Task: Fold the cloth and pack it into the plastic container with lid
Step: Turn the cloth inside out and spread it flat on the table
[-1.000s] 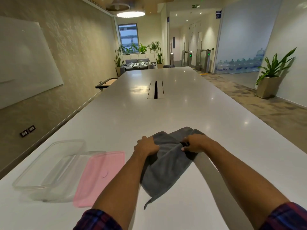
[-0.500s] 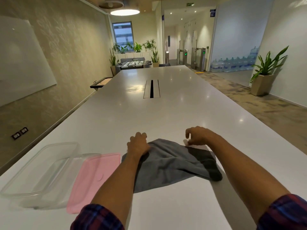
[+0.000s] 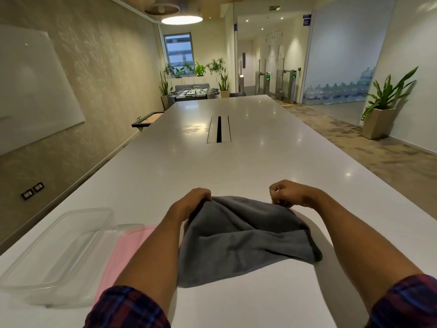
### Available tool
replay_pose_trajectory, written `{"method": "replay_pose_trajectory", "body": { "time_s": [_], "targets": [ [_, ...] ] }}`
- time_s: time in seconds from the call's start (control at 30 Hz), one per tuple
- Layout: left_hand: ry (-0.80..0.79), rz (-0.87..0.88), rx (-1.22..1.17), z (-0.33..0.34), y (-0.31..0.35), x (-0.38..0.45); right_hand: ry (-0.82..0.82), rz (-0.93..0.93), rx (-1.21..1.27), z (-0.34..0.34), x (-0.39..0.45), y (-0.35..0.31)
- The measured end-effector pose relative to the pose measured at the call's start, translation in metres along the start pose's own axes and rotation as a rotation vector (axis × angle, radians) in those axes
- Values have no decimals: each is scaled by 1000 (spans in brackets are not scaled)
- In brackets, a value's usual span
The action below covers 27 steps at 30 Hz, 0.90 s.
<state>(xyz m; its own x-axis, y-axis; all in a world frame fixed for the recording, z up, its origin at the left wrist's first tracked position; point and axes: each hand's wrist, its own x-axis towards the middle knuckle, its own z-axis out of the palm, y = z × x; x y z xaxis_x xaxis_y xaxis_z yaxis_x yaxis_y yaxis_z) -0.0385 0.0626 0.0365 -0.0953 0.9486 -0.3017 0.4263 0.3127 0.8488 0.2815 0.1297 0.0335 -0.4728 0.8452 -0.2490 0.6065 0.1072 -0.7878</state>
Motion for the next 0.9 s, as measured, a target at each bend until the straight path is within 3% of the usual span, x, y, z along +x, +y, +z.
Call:
{"method": "replay_pose_trajectory", "body": {
  "time_s": [0.13,0.27,0.33,0.5,0.67,0.9],
  "targets": [
    [-124,-98,-100,-6,1,3,-92,91,118,-3,2,1],
    [-209,-41,-235,-5,4,5,-233,70,-147,12,8,0],
    [-307,-29,-265,-4,4,8,-224,3,-181,20,10,-3],
    [-596,48,-352,4,13,5,-137,-213,161,36,19,-29],
    [-550,158,-353,10,28,-2,-196,-315,224,46,30,-56],
    [-528,275,-326,-4,33,4,-271,-190,236,46,36,-58]
  ]
}}
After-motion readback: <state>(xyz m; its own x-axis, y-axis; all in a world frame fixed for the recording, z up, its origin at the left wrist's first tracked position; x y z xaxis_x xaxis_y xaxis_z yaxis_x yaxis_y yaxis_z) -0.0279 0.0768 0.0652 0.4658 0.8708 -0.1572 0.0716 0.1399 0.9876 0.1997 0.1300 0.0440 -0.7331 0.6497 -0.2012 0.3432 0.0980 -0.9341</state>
